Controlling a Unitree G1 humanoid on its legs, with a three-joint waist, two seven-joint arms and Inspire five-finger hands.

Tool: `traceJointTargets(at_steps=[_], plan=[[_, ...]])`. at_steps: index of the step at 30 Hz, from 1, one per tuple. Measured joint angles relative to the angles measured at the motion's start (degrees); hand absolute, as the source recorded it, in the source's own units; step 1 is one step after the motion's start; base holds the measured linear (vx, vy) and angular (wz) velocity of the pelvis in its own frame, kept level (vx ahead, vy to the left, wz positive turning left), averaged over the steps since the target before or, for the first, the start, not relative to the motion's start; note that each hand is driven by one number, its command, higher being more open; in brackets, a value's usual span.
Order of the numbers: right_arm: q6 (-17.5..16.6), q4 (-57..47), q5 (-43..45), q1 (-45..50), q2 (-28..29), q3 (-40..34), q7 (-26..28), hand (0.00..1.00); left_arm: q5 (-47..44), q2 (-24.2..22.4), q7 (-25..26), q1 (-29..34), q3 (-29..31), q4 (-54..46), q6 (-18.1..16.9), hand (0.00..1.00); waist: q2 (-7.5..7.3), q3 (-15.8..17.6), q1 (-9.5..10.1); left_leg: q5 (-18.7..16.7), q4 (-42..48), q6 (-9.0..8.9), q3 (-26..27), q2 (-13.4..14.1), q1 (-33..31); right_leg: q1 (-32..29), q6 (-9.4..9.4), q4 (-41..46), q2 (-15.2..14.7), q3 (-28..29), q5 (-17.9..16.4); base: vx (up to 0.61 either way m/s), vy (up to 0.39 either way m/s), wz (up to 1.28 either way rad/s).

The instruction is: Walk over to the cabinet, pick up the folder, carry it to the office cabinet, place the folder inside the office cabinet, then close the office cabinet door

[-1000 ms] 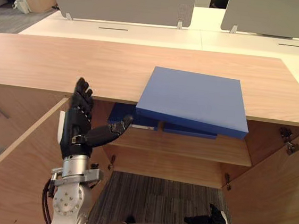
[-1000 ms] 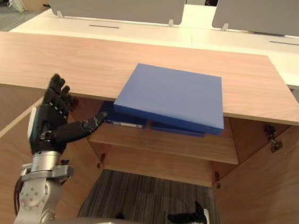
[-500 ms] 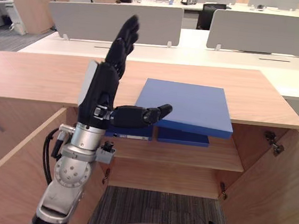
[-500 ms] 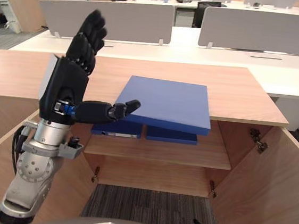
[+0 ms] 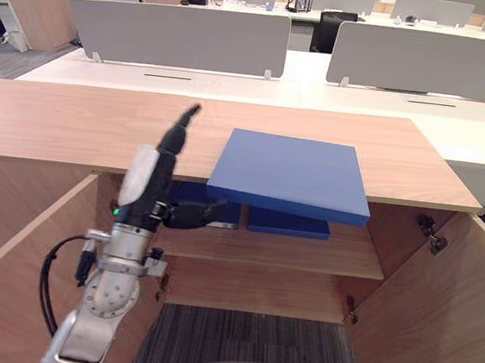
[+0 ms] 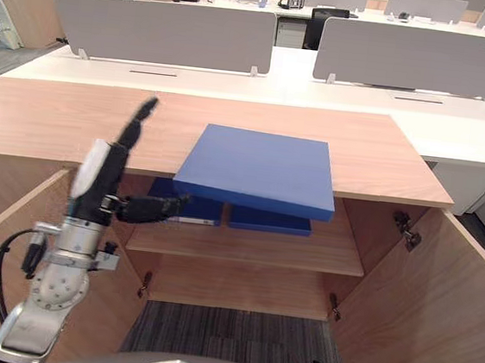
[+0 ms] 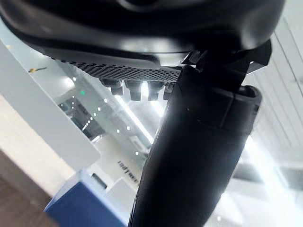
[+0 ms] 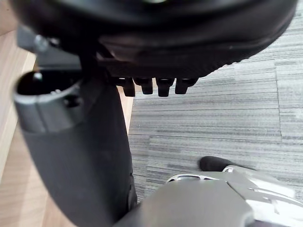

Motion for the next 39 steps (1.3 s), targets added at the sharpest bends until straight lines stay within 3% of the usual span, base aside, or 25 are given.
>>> traceJointTargets(at_steps=[9,27,28,39], plan=[[-0.1,0.0,0.0,-0.1,0.2,0.0,-0.8,1.00,9.5,0.1,0.0,-1.9,-7.8,5.2,0.8,1.00,0.00,0.2,-0.88,-0.3,0.0,-0.44,-0.1,0.2,-0.1,0.0,-0.24,-0.2,0.2,-0.1,-0.5,0.00,0.000,0.00],[0.2,0.0,0.2,-1.5,0.3,0.1,-1.1,1.00,20.3,0.1,2.5,-7.3,-14.7,6.7,2.6,1.00,0.17,1.4,-2.36,-0.8,0.0,-0.93,0.5,0.3,-0.3,-0.3,-0.24,-0.7,0.4,0.6,-0.5,0.00,0.000,-0.01],[0.2,0.0,0.2,-1.5,0.3,0.1,-1.1,1.00,21.6,-0.4,2.8,-7.4,-14.7,6.8,2.8,0.00,0.18,1.4,-2.36,-0.8,0.0,-0.93,0.6,0.3,-0.3,-0.3,-0.24,-0.7,0.4,0.6,-0.5,0.00,0.000,0.00],[0.6,0.0,2.2,-1.6,0.1,0.1,-1.1,1.00,28.5,-2.7,6.3,-12.0,-14.5,9.5,5.7,0.00,0.41,1.3,-2.56,-0.9,0.0,-0.93,0.8,0.3,-0.5,-0.6,-0.24,-0.8,0.4,0.8,-0.5,0.00,0.000,-0.01]])
